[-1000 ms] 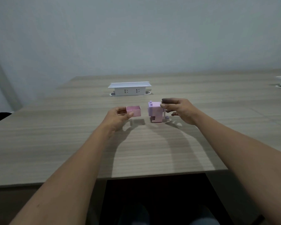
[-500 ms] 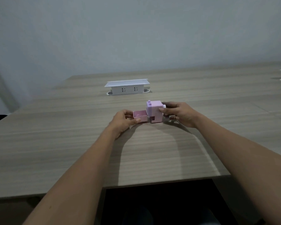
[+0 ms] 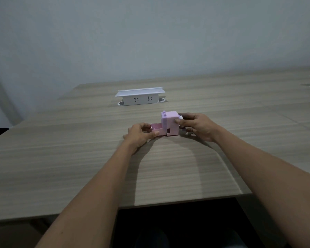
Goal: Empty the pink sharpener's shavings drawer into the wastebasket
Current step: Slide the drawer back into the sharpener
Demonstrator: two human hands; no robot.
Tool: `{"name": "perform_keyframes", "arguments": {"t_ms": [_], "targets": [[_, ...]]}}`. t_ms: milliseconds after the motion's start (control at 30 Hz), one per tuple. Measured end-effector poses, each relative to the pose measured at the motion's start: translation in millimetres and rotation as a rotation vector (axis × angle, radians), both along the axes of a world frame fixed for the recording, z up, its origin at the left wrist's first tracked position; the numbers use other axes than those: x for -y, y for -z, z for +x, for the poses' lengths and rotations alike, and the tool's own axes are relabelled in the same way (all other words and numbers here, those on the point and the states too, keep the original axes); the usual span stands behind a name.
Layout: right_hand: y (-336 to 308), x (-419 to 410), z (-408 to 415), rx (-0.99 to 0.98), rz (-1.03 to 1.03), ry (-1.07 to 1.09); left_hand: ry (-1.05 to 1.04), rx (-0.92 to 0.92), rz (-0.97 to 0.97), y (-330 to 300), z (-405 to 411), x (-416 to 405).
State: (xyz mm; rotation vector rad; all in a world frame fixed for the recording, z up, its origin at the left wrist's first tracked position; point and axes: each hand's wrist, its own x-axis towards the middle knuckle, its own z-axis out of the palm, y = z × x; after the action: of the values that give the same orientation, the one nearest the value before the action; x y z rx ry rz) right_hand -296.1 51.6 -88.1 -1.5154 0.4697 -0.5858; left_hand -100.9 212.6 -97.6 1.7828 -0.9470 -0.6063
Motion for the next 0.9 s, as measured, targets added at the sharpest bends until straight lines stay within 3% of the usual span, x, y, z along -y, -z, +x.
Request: {"name": "perform_keyframes", "arguments": {"t_ms": [533, 700, 900], "targets": [[9, -4, 18, 0.055, 0.014, -0.031, 0.025, 0.159, 0.034, -6, -13, 7], [15, 6, 18, 0.038, 0.019, -0.084, 0.116, 0.006, -0.121, -9, -15, 7], [1, 16, 21, -0.019, -0.118, -0.067, 0.124, 0.000, -0.168, -16, -15, 17]]}}
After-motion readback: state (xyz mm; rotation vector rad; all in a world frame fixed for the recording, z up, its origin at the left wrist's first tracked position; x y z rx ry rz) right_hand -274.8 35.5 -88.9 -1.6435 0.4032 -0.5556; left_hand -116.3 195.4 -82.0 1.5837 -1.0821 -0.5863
